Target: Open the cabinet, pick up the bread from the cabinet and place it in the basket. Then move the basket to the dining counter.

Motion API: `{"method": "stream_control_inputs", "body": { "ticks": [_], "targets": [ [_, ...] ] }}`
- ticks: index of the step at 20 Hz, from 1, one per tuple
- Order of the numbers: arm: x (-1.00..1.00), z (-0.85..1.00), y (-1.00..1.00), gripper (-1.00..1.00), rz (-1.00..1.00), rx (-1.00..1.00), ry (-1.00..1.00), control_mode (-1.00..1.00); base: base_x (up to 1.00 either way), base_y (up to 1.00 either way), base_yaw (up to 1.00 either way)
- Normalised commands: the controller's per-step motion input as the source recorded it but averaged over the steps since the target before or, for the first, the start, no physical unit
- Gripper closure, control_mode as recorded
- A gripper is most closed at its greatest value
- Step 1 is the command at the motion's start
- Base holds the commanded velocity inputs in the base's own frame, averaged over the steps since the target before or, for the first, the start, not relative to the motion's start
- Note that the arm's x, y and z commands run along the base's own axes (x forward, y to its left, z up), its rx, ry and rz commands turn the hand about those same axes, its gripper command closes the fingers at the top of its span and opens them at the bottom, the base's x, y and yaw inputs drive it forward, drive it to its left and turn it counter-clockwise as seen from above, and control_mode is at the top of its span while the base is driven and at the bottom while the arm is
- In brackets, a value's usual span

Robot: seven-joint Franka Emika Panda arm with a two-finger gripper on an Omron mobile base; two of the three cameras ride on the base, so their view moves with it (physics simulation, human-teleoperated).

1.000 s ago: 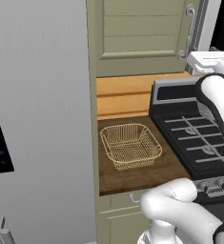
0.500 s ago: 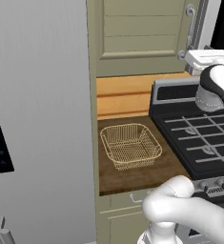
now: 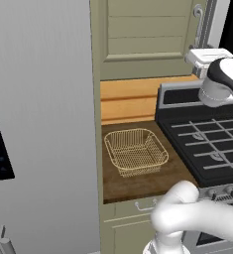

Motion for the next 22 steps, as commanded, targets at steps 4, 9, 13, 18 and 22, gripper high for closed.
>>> {"method": "stream_control_inputs", "body": {
  "ticks": [4,9,13,18,22],
  "targets": [
    [0.35,0.03,-0.06,-1.00,0.00,0.00,0.00,-1.00,0.00,0.00,0.00],
    [0.33,0.09,-0.09,-1.00,0.00,0.00,0.00,-1.00,0.00,0.00,0.00],
    [0.33,0.09,-0.07,-1.00,0.00,0.00,0.00,-1.00,0.00,0.00,0.00],
    [0.27,0.02,-0.15,-1.00,0.00,0.00,0.00,-1.00,0.00,0.00,0.00],
    [0.22,0.00,-0.17,-1.00,0.00,0.00,0.00,-1.00,0.00,0.00,0.00]
  ]
}}
